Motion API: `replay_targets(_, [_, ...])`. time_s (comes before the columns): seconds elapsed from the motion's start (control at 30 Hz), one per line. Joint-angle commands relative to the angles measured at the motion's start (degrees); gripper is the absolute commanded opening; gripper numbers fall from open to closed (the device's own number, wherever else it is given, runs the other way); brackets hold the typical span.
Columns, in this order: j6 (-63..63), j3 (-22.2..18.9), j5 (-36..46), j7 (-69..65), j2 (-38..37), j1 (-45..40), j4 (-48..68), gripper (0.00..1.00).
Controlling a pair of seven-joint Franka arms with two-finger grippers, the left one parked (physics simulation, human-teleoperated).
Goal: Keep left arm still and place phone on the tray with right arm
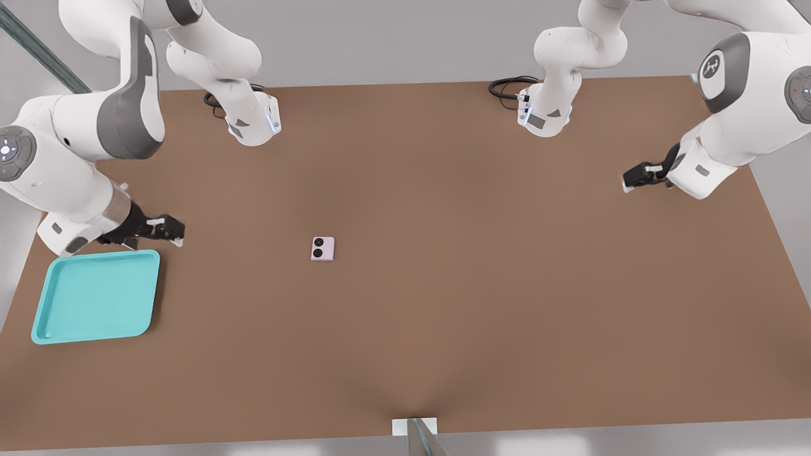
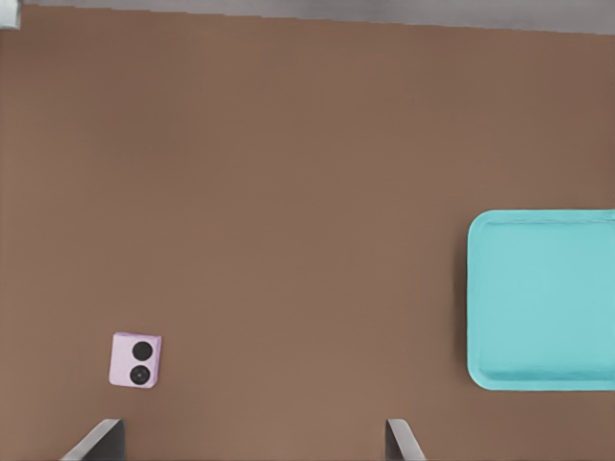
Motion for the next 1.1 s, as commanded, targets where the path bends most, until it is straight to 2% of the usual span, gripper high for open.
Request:
replay_targets(0.0, [8.1,0.2,-0.6,5.1,0.2,0.0,0.0,1.00])
replay_targets(0.1, [8.5,0.7,-0.7,11.6,1.2,6.4,-2.6,1.00])
replay_targets(0.13, [8.8,2.9,-2.1,16.6,5.2,9.3,-2.2,1.00])
replay_targets(0.17, [10.6,3.8,-5.7,21.2,7.5,12.9,-2.6,1.00])
replay_targets(0.2, [12.2,4.6,-5.8,25.3,9.1,15.7,-3.1,1.00])
replay_targets(0.23, [20.1,5.1,-5.6,32.7,9.5,16.5,-9.3,1.00])
replay_targets(0.33, [34.2,9.6,-5.6,44.5,7.1,12.9,-22.5,1.00])
replay_targets(0.43, [43.6,12.4,-5.8,52.8,6.7,10.9,-31.7,1.00])
replay_targets(0.47, [44.9,12.5,-5.7,54.0,7.8,10.8,-32.3,1.00])
replay_targets(0.5, [46.4,14.4,-5.9,59.1,9.7,10.3,-32.2,1.00])
replay_targets(0.53, [47.7,16.6,-5.9,60.2,11.4,8.6,-32.2,1.00])
replay_targets(0.67, [52.9,19.6,-5.9,62.0,14.6,5.9,-35.0,1.00])
replay_targets(1.07, [54.2,22.6,-6.0,60.0,14.6,3.1,-42.8,1.00])
